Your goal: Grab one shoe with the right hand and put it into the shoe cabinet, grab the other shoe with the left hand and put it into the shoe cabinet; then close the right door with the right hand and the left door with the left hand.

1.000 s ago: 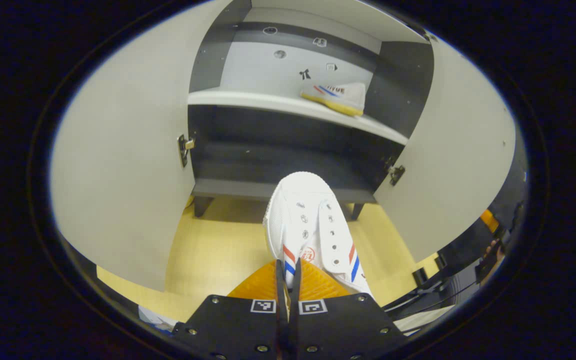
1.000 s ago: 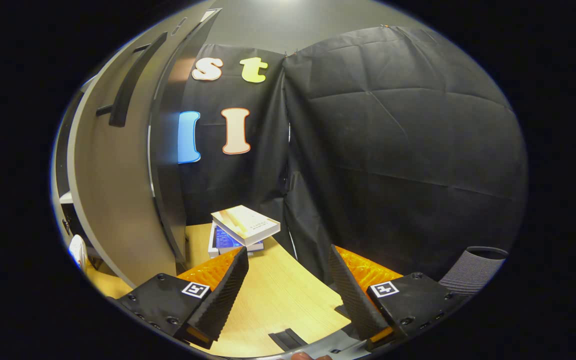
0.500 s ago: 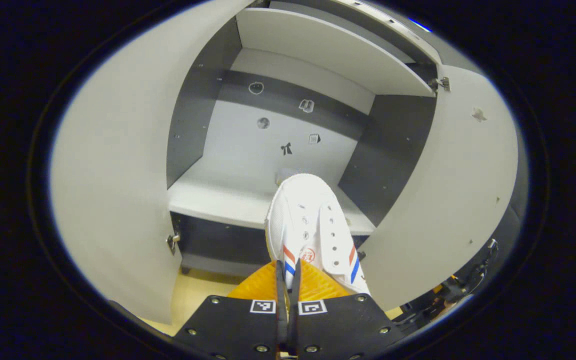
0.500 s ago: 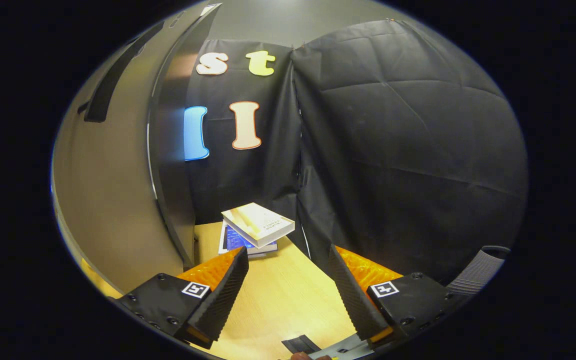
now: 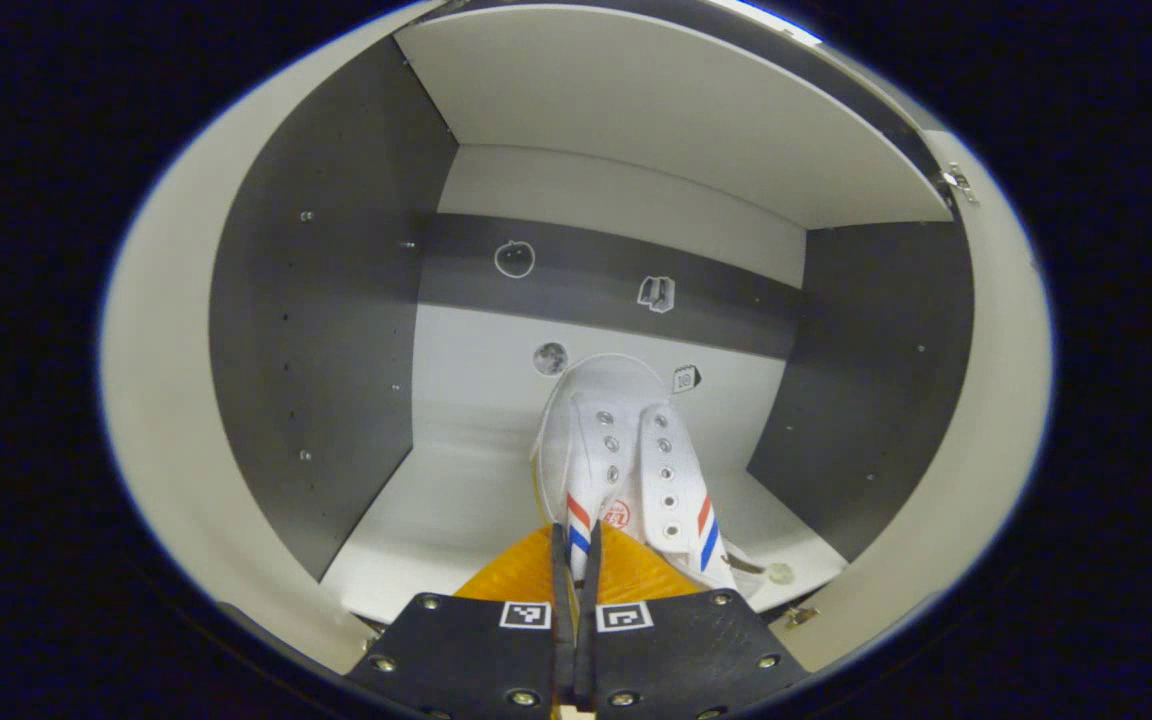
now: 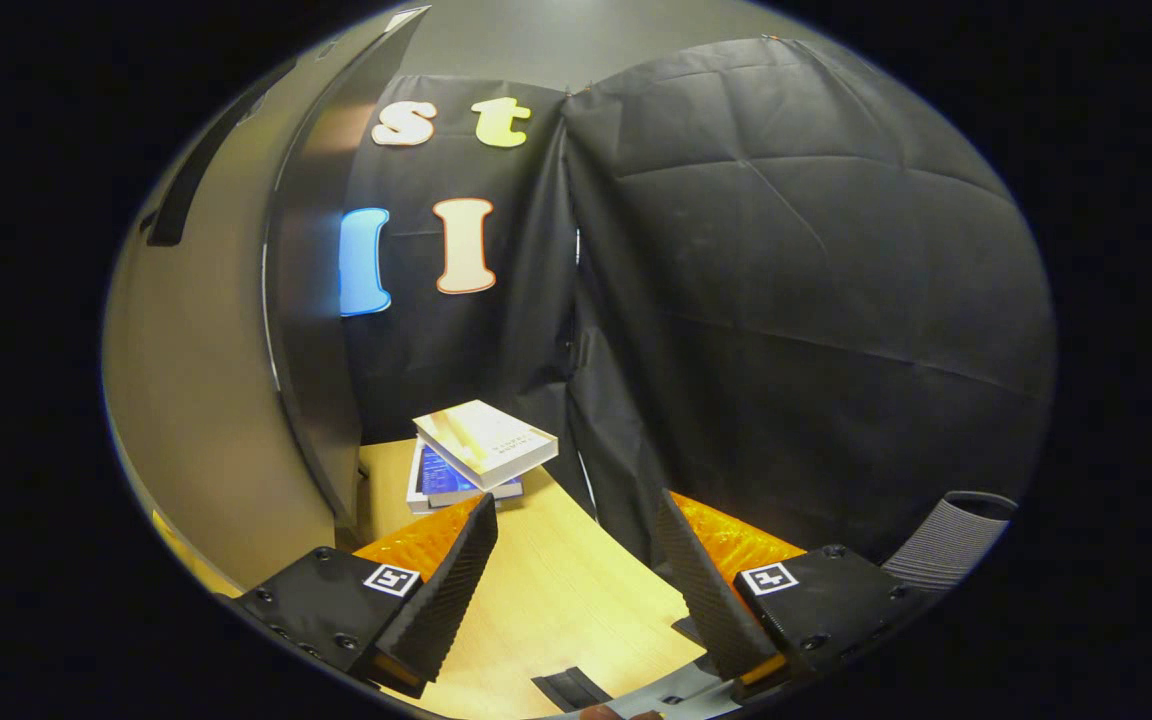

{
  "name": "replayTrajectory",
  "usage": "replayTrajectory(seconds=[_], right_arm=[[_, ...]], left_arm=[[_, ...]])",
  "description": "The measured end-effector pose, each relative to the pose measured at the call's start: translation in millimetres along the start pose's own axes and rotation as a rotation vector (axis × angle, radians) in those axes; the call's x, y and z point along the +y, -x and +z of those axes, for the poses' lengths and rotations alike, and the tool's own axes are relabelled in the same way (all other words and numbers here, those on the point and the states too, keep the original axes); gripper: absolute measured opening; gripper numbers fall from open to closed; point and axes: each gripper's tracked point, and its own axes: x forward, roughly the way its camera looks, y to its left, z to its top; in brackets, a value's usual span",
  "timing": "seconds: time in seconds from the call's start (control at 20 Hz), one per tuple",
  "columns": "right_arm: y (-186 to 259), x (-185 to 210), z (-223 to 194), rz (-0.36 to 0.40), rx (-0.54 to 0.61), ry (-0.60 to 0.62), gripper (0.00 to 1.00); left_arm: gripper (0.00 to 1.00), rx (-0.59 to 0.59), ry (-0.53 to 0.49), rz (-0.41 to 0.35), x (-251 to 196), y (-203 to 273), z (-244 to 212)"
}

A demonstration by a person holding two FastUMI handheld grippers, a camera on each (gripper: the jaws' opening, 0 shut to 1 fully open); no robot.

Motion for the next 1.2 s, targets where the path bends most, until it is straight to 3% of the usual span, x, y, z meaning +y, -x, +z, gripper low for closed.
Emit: replayTrajectory(seconds=[0.5, 0.55, 0.6, 0.65, 0.7, 0.85, 0.9, 0.95, 1.0, 1.05, 1.2], right_arm=[[19, -40, 3, -0.100, -0.033, -0.054, 0.97], [21, -42, 3, -0.108, -0.036, -0.054, 1.00], [25, -45, 4, -0.114, -0.040, -0.058, 0.97], [28, -46, 4, -0.118, -0.046, -0.066, 0.97], [33, -46, 6, -0.117, -0.051, -0.075, 0.97], [44, -47, 12, -0.122, -0.062, -0.084, 0.99], [49, -46, 19, -0.122, -0.072, -0.083, 0.95], [55, -45, 27, -0.119, -0.084, -0.082, 0.99], [61, -44, 37, -0.114, -0.098, -0.081, 0.95], [66, -41, 48, -0.104, -0.112, -0.079, 0.99], [83, -31, 88, -0.062, -0.165, -0.051, 0.96]], left_arm=[[0.02, 0.073, -0.080, 0.023, -3, -5, -5], [0.06, 0.077, -0.083, 0.007, -7, -10, -7], [0.10, 0.063, -0.082, -0.016, -13, -13, -3], [0.22, 0.023, -0.100, -0.009, -12, -15, 6], [0.25, -0.018, -0.132, 0.000, -13, -9, 20], [0.79, -0.099, -0.236, 0.019, -24, 20, 39], [0.96, -0.119, -0.258, 0.004, -33, 37, 41], [0.98, -0.138, -0.270, -0.015, -41, 55, 42], [0.96, -0.159, -0.270, -0.039, -51, 74, 44], [0.96, -0.184, -0.269, -0.070, -60, 97, 44], [0.99, -0.252, -0.246, -0.140, -78, 161, 51]])
